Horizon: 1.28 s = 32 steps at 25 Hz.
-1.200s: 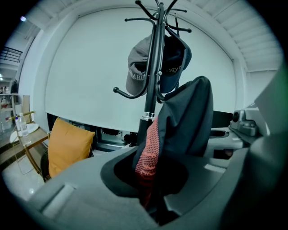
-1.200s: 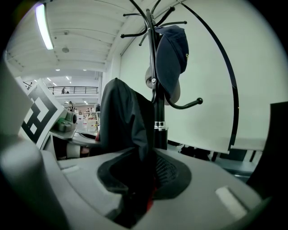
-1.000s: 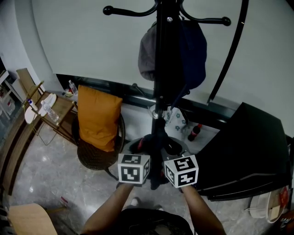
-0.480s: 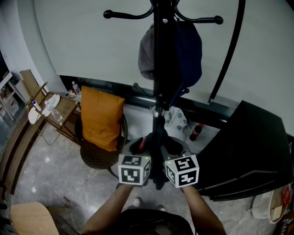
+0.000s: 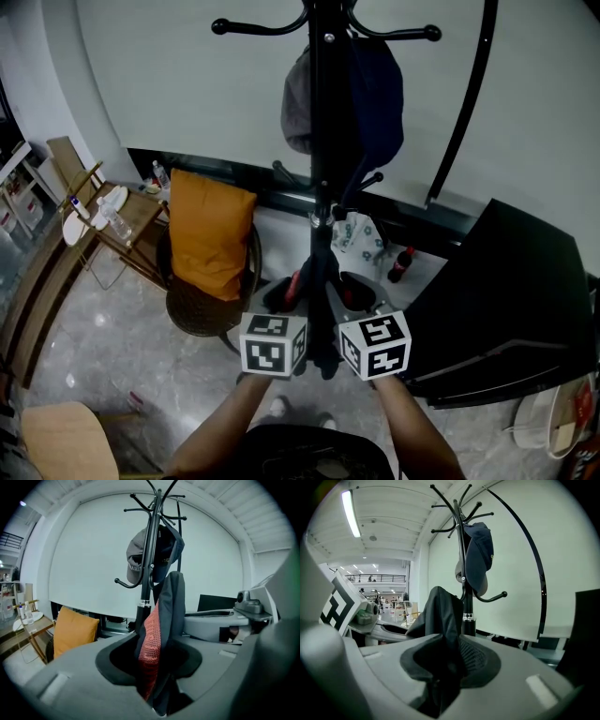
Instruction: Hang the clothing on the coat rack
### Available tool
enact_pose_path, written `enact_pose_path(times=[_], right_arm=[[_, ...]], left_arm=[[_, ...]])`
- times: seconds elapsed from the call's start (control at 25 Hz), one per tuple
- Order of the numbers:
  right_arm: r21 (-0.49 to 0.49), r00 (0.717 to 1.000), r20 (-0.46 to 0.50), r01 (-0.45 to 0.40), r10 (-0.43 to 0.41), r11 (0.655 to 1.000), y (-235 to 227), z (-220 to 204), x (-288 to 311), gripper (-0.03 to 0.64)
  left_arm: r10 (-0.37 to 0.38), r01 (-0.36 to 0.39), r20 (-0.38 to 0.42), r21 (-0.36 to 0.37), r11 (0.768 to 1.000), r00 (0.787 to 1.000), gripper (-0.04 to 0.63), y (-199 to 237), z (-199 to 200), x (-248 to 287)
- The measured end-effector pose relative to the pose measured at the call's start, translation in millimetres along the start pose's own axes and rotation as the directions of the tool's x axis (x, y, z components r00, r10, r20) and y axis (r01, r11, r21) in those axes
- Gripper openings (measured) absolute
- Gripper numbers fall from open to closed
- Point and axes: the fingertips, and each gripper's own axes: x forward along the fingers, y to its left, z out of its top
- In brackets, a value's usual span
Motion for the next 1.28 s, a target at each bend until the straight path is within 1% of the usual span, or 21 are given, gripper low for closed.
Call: enact_pose_path(times=[0.44,0.64,0.92,1.28], right_arm=[[-0.009,0.999,0.02,-0.035,0.035,0.999,7,0,-26,0.094],[-0.009,0.998,0.019,-0.058,0.059,0.998,13,-1,-37,0.094],[-0.04,0.997,0.003,-0.077,0.077,0.996,15,-5,-53,0.094],[-0.054,0.99,0.022,-0.138,0.139,0.989,23,-4,-67,0.094]], left_arm=[[0.033,-0.033,0.007,-0.014,0.999,0.999,0.126,-16,-3,-20],[0.047,-0.047,0.011,-0.023,0.999,0.999,0.126,-23,-4,-28],[0.073,-0.071,0.031,-0.038,0.997,0.997,0.126,-35,-4,-40],[0.098,-0.094,0.061,-0.06,0.994,0.993,0.126,-49,1,-55]])
